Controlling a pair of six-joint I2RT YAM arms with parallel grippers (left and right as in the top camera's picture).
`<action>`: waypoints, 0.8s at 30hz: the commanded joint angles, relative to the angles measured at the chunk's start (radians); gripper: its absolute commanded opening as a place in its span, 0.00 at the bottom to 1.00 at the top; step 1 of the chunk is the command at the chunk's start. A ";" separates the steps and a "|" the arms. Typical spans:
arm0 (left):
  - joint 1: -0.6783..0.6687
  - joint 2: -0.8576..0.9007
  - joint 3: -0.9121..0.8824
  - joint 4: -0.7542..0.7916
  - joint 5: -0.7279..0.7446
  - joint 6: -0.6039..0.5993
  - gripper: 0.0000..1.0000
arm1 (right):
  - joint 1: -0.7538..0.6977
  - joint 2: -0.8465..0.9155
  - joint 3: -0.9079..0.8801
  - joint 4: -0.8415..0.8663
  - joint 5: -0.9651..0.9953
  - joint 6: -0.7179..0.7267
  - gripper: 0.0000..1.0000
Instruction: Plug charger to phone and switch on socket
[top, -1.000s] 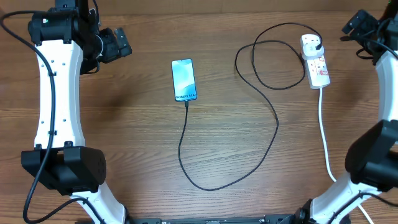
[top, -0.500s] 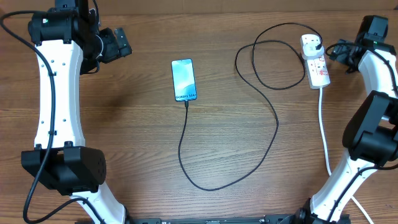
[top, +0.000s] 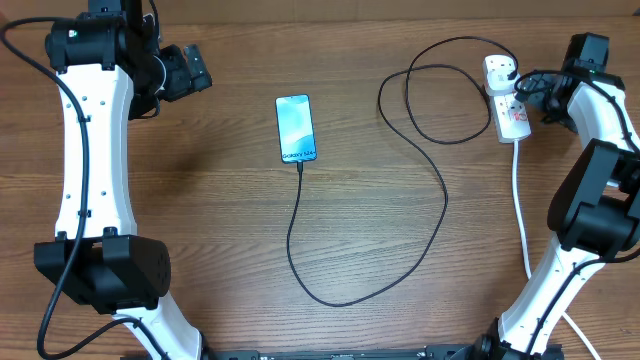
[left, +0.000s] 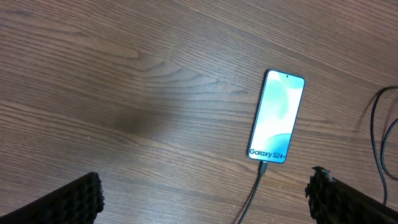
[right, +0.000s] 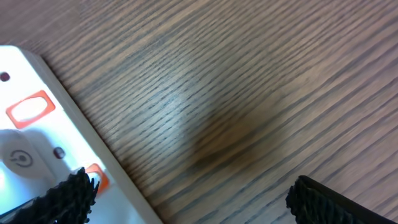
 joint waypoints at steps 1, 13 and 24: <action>-0.007 0.012 -0.002 0.000 -0.014 -0.005 1.00 | 0.003 0.001 0.002 0.005 -0.035 0.055 1.00; -0.007 0.012 -0.002 0.000 -0.013 -0.005 1.00 | 0.004 0.044 0.002 -0.010 -0.055 0.103 1.00; -0.007 0.013 -0.002 0.000 -0.014 -0.005 1.00 | 0.004 0.045 0.002 0.005 -0.059 0.142 1.00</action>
